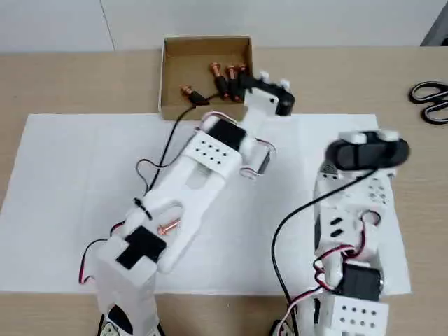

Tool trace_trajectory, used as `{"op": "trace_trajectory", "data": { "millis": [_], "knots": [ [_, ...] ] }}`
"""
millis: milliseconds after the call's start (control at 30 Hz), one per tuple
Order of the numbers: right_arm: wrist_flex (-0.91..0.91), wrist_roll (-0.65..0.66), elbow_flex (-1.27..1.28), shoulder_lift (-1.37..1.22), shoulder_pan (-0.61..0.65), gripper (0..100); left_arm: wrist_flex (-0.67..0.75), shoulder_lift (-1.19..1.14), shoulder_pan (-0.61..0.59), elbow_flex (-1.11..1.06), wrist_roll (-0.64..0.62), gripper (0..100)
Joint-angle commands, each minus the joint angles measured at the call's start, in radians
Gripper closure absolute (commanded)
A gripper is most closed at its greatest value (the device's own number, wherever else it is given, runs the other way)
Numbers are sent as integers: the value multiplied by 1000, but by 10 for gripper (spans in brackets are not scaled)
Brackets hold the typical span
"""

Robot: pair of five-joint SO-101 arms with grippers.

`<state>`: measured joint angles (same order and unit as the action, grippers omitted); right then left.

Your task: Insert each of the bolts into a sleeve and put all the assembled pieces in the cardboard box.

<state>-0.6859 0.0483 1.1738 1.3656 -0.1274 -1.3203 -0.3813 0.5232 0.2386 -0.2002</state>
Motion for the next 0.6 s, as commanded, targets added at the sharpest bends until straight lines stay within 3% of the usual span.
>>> {"op": "trace_trajectory", "data": {
  "millis": [0,367,567],
  "knots": [
    [-5,-5,28,73,-96,919,31,-11,0,5,-103,994],
    [-7,-5,175,231,-145,916,83,-118,64,4,-344,994],
    [-8,-5,215,280,-147,916,146,-158,101,5,-368,993]
  ]
}}
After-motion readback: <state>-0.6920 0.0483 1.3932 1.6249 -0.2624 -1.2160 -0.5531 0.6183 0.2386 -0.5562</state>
